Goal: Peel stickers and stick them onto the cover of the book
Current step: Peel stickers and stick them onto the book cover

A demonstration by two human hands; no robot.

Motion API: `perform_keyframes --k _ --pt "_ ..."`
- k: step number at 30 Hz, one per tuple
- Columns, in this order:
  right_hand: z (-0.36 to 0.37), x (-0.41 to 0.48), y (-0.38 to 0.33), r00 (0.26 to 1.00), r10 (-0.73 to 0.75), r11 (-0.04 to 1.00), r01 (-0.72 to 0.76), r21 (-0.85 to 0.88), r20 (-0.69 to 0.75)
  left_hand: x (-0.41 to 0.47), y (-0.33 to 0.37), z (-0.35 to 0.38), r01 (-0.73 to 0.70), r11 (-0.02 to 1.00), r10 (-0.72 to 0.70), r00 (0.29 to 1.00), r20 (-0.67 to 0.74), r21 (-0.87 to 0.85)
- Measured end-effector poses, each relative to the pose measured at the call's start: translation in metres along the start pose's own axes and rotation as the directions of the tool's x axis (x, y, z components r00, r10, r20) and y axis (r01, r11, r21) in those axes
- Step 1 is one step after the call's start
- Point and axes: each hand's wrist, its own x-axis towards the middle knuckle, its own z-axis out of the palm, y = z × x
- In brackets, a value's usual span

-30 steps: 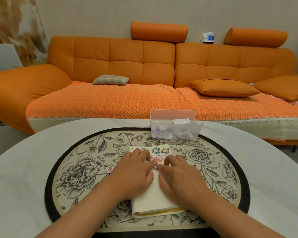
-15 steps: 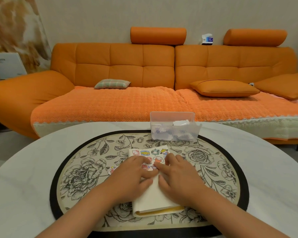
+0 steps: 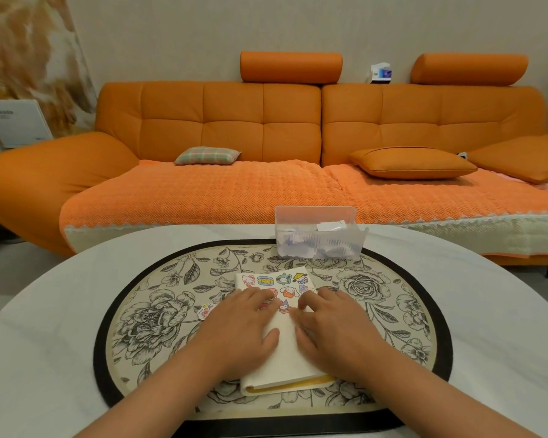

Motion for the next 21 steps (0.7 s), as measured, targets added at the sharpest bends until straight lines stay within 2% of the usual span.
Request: perform_keyframes --k 7,13,17,21 --pt "-0.003 0.006 0.000 0.998 -0.008 1.000 0.007 0.025 0.058 -0.002 -0.013 -0.002 -0.066 0.988 0.064 0.998 -0.021 -0.139" --pt "-0.014 0.016 0.000 0.987 0.076 0.991 -0.091 0.102 0.141 -0.008 -0.019 0.004 -0.056 0.938 0.042 0.998 -0.048 -0.342" --pt "-0.021 0.030 -0.013 0.987 0.121 0.972 -0.140 0.191 0.107 -0.016 -0.039 -0.005 -0.014 0.913 -0.074 0.977 -0.201 -0.407" --pt "-0.026 0.051 -0.037 0.994 0.088 0.948 -0.102 0.302 0.058 -0.025 -0.068 -0.014 0.134 0.934 -0.229 0.936 -0.268 -0.333"
